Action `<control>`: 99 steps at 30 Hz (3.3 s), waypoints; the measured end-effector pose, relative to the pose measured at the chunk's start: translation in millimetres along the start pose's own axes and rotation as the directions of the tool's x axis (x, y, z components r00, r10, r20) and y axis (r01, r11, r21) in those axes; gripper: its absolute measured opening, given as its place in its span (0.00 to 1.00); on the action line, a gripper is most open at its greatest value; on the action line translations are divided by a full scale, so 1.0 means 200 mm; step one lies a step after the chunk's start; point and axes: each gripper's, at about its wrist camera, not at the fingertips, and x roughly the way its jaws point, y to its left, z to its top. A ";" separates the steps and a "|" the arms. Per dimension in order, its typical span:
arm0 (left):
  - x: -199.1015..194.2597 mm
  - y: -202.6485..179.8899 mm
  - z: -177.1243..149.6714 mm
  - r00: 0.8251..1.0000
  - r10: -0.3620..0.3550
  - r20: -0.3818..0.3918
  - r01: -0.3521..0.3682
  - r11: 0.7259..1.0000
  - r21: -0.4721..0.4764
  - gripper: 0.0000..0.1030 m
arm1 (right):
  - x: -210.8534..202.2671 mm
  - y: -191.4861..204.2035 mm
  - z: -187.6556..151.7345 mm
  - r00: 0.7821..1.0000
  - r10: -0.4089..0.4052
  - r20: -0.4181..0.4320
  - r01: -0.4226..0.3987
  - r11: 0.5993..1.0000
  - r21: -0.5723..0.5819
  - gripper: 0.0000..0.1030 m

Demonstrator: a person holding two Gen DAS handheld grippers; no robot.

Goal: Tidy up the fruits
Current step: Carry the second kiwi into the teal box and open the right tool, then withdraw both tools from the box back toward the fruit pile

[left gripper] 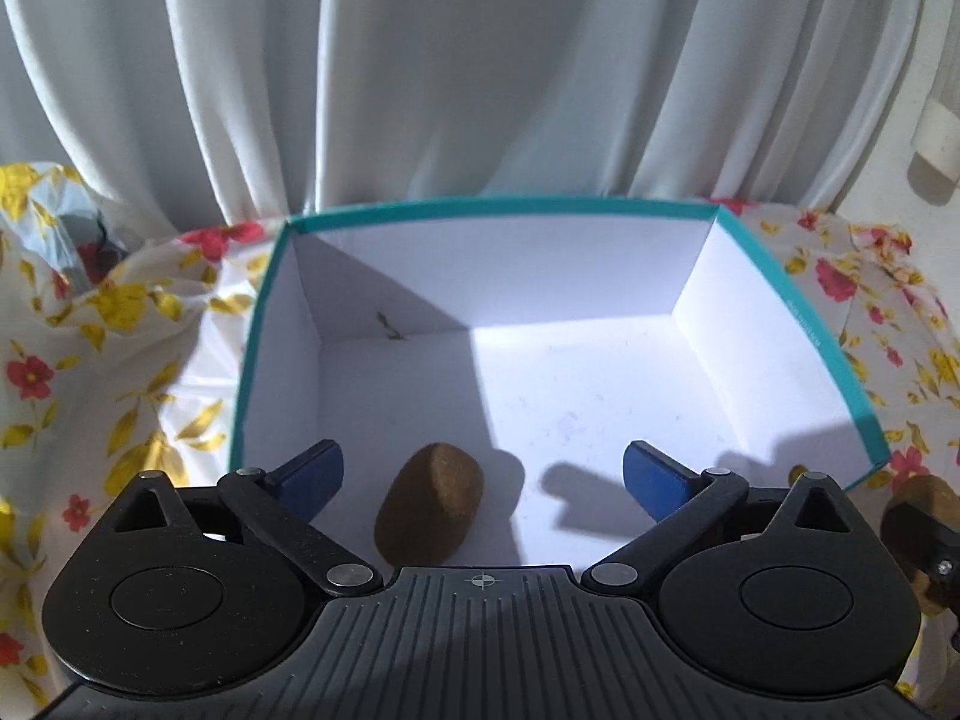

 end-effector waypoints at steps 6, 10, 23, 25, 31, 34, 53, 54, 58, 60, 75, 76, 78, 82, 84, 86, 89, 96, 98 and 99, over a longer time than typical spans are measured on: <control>-0.16 0.12 -0.06 0.999 0.042 0.021 -0.040 0.995 -0.096 1.00 | -0.02 0.01 0.02 1.000 0.009 0.019 -0.009 1.000 -0.011 0.48; -0.17 0.22 -0.16 0.997 0.077 -0.032 -0.081 0.984 -0.158 1.00 | -0.03 0.03 0.03 0.999 0.017 0.037 -0.016 0.999 -0.036 0.48; -0.31 0.31 -0.29 0.989 0.148 0.000 -0.145 0.970 -0.195 1.00 | 0.03 0.14 0.08 0.997 0.055 0.053 -0.049 0.992 -0.117 0.48; -0.31 0.31 -0.31 0.987 0.160 0.001 -0.157 0.970 -0.184 1.00 | 0.05 0.17 0.11 0.996 0.054 0.071 -0.044 0.989 -0.144 0.48; -0.29 0.33 -0.37 0.987 0.158 -0.032 -0.161 0.968 -0.191 1.00 | 0.23 0.24 0.16 0.995 0.043 0.087 -0.023 0.976 -0.216 0.48; -0.29 0.34 -0.39 0.986 0.163 -0.045 -0.168 0.967 -0.192 1.00 | 0.32 0.26 0.16 0.998 0.032 0.054 -0.019 0.973 -0.228 0.48; -0.28 0.33 -0.46 0.981 0.184 -0.063 -0.190 0.974 -0.125 1.00 | 0.56 0.30 0.09 0.998 -0.047 -0.031 0.036 0.950 -0.309 0.47; -0.28 0.33 -0.46 0.982 0.181 -0.063 -0.187 0.975 -0.123 1.00 | 0.55 0.30 0.10 0.999 -0.042 -0.028 0.031 0.951 -0.306 0.47; -0.28 0.30 -0.47 0.986 0.157 -0.058 -0.163 0.982 -0.099 1.00 | 0.44 0.29 0.12 1.000 -0.008 0.025 0.014 0.959 -0.283 0.62; -0.29 0.28 -0.48 0.990 0.132 -0.049 -0.136 0.987 -0.082 1.00 | 0.33 0.27 0.13 0.997 0.023 0.077 -0.003 0.968 -0.253 0.95; -0.43 0.06 -0.71 0.999 -0.020 0.036 0.015 0.992 0.123 1.00 | -0.29 0.27 -0.15 0.909 0.138 0.392 0.060 0.889 -0.453 1.00; -0.44 0.04 -0.74 0.999 -0.018 0.037 0.013 0.989 0.144 1.00 | -0.29 0.26 -0.18 0.907 0.147 0.395 0.056 0.886 -0.459 1.00; -0.45 0.01 -0.78 0.999 -0.020 0.025 0.015 0.986 0.166 1.00 | -0.32 0.25 -0.23 0.886 0.143 0.441 0.076 0.894 -0.442 1.00; -0.45 0.00 -0.84 1.000 -0.009 -0.007 0.010 0.984 0.178 1.00 | -0.32 0.23 -0.24 0.918 0.133 0.373 0.037 0.909 -0.415 1.00; -0.45 0.00 -0.88 1.000 0.006 -0.021 -0.002 0.983 0.184 1.00 | -0.31 0.21 -0.24 0.925 0.126 0.357 0.027 0.919 -0.393 1.00; -0.45 0.00 -0.91 1.000 0.008 -0.029 -0.002 0.983 0.182 1.00 | -0.33 0.19 -0.27 0.929 0.128 0.348 0.012 0.928 -0.373 1.00; -0.44 -0.02 -0.94 0.999 -0.005 -0.049 0.014 0.983 0.183 1.00 | -0.33 0.17 -0.29 0.930 0.139 0.341 -0.007 0.933 -0.361 1.00; -0.38 -0.05 -0.98 0.997 0.007 -0.081 0.008 0.983 0.186 0.90 | -0.35 0.17 -0.31 0.931 0.139 0.337 -0.011 0.935 -0.354 1.00; -0.35 -0.05 -0.99 0.994 0.004 -0.105 0.016 0.983 0.185 0.81 | -0.35 0.17 -0.31 0.934 0.115 0.339 0.013 0.935 -0.354 1.00; -0.34 -0.05 -0.99 0.993 0.007 -0.117 0.015 0.983 0.185 0.79 | -0.35 0.16 -0.31 0.935 0.107 0.339 0.022 0.934 -0.356 1.00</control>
